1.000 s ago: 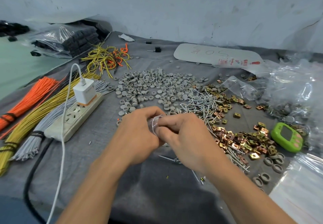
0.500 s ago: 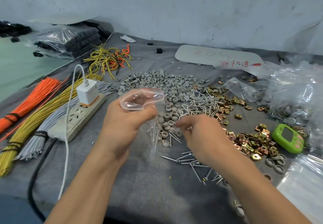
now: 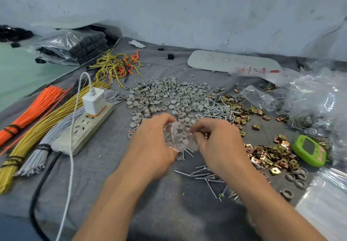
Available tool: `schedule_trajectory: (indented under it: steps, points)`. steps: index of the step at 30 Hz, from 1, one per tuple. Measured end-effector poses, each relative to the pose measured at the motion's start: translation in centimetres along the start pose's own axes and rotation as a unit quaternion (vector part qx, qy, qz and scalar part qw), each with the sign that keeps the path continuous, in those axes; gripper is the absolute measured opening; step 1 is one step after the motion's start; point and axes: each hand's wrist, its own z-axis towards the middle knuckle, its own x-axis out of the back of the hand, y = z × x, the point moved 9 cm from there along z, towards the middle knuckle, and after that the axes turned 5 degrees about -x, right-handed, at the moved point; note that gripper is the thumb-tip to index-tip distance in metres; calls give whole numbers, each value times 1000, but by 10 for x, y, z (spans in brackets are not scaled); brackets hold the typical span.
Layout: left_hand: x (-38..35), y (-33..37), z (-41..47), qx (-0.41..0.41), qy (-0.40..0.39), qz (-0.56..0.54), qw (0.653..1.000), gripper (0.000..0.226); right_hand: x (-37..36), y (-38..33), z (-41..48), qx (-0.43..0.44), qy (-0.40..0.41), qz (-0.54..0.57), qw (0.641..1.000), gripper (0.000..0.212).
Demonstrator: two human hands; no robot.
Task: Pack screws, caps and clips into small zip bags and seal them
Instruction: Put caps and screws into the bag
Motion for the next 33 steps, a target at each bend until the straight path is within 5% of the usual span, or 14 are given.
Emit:
schedule_trajectory:
  steps: [6, 11, 15, 18, 24, 27, 33]
  points:
    - [-5, 9, -1, -24, -20, -31, 999, 42, 2, -2, -1, -22, -22, 243, 970, 16]
    - [-5, 14, -2, -30, -26, -118, 992, 36, -19, -18, -4, 6, -103, 303, 947, 25]
    - [3, 1, 0, -4, 8, -124, 992, 28, 5, -14, 1, 25, -16, 313, 949, 28]
    - [14, -6, -1, 16, 44, -147, 988, 27, 25, 2, 6, 9, 67, 240, 968, 28]
    - [41, -14, -6, 30, 166, -101, 981, 33, -28, 4, 1, 30, -79, -57, 995, 43]
    - [31, -14, -2, 25, 125, -49, 991, 41, -41, -1, 0, 60, -97, -156, 981, 56]
    - [-4, -15, 1, 27, -3, -1, 1000, 40, -38, -13, 1, 104, -92, -215, 967, 23]
